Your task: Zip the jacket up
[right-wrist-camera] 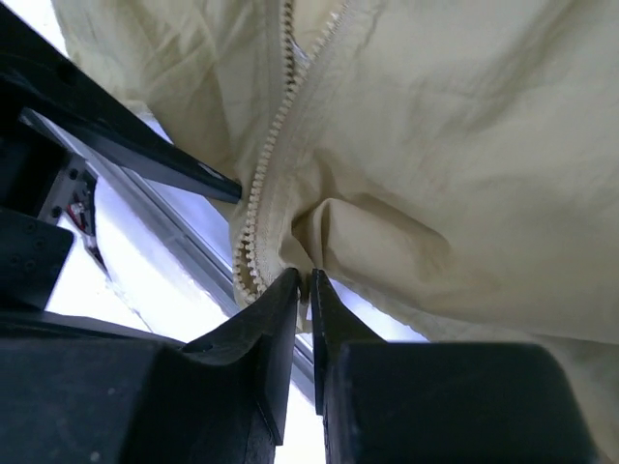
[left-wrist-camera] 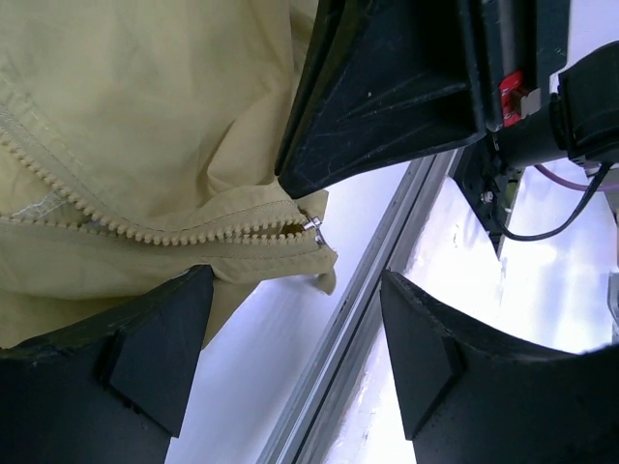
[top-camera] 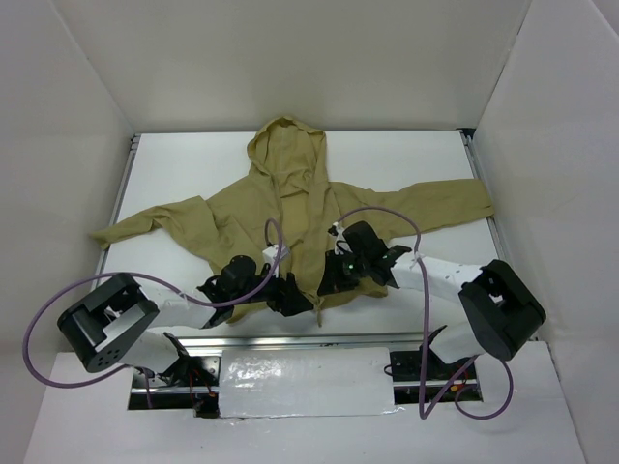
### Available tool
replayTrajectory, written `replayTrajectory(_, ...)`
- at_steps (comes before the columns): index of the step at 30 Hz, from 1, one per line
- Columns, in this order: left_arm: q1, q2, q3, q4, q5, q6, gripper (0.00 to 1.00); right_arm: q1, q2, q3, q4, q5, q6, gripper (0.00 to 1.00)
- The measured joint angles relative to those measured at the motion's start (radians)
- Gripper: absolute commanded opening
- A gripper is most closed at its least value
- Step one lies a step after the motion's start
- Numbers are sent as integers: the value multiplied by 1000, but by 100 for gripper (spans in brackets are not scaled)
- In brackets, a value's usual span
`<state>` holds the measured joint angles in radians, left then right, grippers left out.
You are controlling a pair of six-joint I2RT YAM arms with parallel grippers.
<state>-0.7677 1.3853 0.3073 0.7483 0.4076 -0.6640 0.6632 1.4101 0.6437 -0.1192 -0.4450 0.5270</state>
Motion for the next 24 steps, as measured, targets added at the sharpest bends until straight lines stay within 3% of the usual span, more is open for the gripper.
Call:
replayTrajectory(8,0,46,0,23,5,-42,72,2,-14,18,2,21,19,26)
replayTrajectory(14,-2,51,-6,51,-8,-74,75,2,-64,18,6,23,34,26)
replayTrajectory(20,-14,88,-6,73,-21,-88,71,2,-100,14,-1,42,44,43)
replayTrajectory(24,-35,16,-6,14,-79,-101,79,2,-171,0,-9,50,38,48)
